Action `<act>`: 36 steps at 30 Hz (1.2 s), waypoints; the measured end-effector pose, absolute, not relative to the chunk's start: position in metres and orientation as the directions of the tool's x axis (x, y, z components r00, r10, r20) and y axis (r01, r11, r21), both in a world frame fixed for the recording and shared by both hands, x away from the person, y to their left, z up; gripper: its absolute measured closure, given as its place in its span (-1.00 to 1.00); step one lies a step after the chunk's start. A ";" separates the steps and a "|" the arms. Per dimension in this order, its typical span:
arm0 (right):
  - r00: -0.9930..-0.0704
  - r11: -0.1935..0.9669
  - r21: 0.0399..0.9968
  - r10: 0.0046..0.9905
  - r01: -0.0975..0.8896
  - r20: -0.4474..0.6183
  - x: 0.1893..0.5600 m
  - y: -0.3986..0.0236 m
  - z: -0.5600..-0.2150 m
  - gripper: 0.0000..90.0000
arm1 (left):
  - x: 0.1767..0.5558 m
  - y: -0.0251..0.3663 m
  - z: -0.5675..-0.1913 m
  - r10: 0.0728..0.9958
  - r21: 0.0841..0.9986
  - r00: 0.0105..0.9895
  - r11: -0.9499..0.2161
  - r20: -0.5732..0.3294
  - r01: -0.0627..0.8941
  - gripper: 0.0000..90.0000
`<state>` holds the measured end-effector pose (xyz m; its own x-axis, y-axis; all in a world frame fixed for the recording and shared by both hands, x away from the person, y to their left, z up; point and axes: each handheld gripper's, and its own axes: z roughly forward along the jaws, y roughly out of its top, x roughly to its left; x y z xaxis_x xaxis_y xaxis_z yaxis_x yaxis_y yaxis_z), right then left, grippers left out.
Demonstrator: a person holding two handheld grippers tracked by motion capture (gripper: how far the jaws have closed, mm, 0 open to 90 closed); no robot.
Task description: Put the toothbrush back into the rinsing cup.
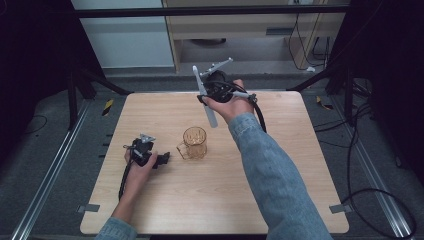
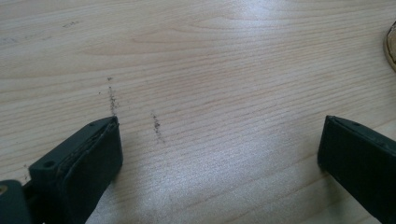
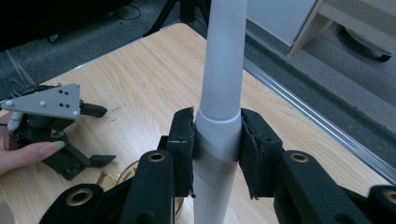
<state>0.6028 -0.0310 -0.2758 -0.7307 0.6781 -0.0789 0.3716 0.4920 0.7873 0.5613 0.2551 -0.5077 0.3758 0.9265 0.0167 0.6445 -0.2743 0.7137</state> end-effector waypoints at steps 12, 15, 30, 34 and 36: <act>-0.752 0.492 0.794 0.656 0.358 -0.068 0.603 -0.016 -0.281 0.50 | 0.561 0.255 -0.508 0.926 0.713 0.377 -0.275 0.017 0.644 -1.00; -0.755 0.494 0.793 0.652 0.357 -0.066 0.603 -0.014 -0.283 0.50 | 0.561 0.255 -0.508 0.926 0.714 0.377 -0.276 0.017 0.644 -1.00; -0.769 0.495 0.791 0.638 0.360 -0.049 0.603 -0.005 -0.298 0.50 | 0.561 0.255 -0.508 0.926 0.713 0.376 -0.275 0.017 0.645 -1.00; -0.770 0.492 0.794 0.636 0.359 -0.046 0.604 -0.003 -0.299 0.50 | 0.561 0.255 -0.508 0.926 0.714 0.376 -0.275 0.017 0.645 -1.00; -0.771 0.493 0.793 0.635 0.359 -0.046 0.604 -0.001 -0.301 0.50 | 0.561 0.255 -0.508 0.926 0.713 0.376 -0.275 0.017 0.645 -1.00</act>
